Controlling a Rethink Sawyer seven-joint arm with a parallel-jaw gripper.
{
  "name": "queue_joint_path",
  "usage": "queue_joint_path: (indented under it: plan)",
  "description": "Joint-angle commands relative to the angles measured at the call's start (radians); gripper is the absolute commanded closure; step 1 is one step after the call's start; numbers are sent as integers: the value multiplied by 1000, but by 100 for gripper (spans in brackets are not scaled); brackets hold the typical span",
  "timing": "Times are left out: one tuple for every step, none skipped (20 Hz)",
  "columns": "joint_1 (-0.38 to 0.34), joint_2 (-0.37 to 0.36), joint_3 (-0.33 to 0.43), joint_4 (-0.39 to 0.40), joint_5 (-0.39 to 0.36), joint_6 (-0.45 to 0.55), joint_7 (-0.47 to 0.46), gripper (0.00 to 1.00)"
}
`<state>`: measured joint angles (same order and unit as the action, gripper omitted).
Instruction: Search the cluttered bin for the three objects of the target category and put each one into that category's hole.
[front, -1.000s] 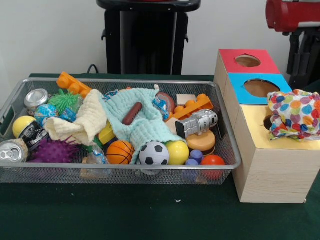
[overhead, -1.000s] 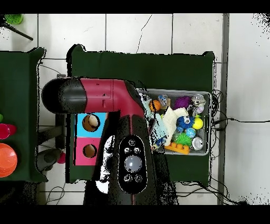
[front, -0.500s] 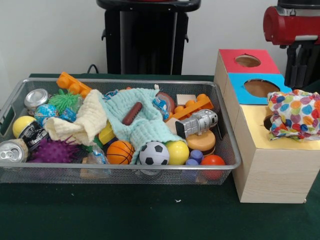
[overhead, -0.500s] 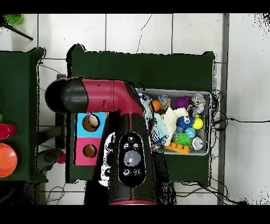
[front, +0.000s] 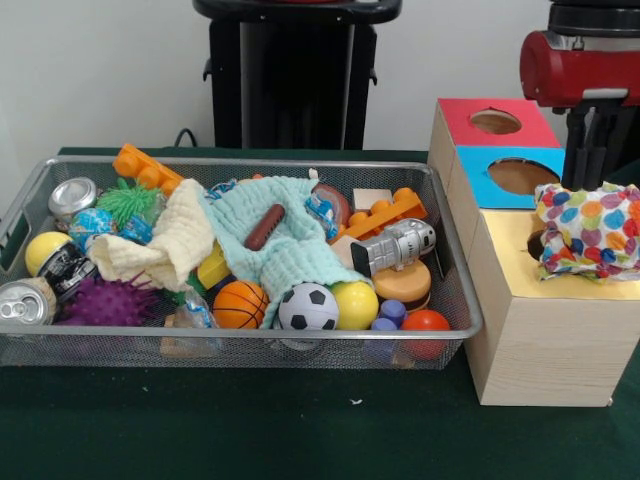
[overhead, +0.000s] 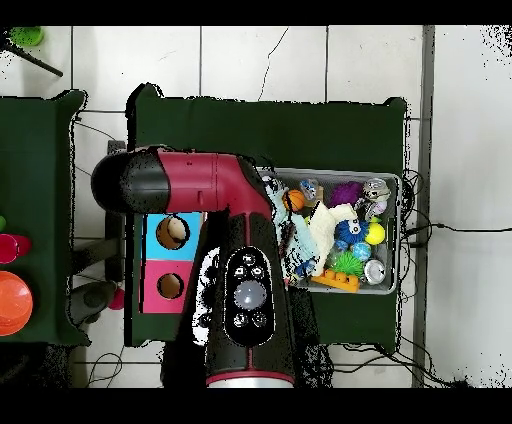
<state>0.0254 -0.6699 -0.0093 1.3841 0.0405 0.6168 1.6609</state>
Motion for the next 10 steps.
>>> queue_joint_path:
  plan:
    - [-8,61,23,72,-1,-76,183,100]
    - [-7,65,24,72,-2,-81,183,100]
    - [-5,68,23,75,-1,-88,186,100]
    - [-3,70,22,77,-1,-94,189,100]
    - [-1,73,21,79,0,-101,192,100]
    - [0,75,23,83,4,-112,198,100]
    - [0,77,24,85,6,-114,198,100]
    - [0,79,26,87,8,-116,197,100]
    - [1,79,26,87,11,-112,197,100]
    - [2,80,27,86,14,-109,197,100]
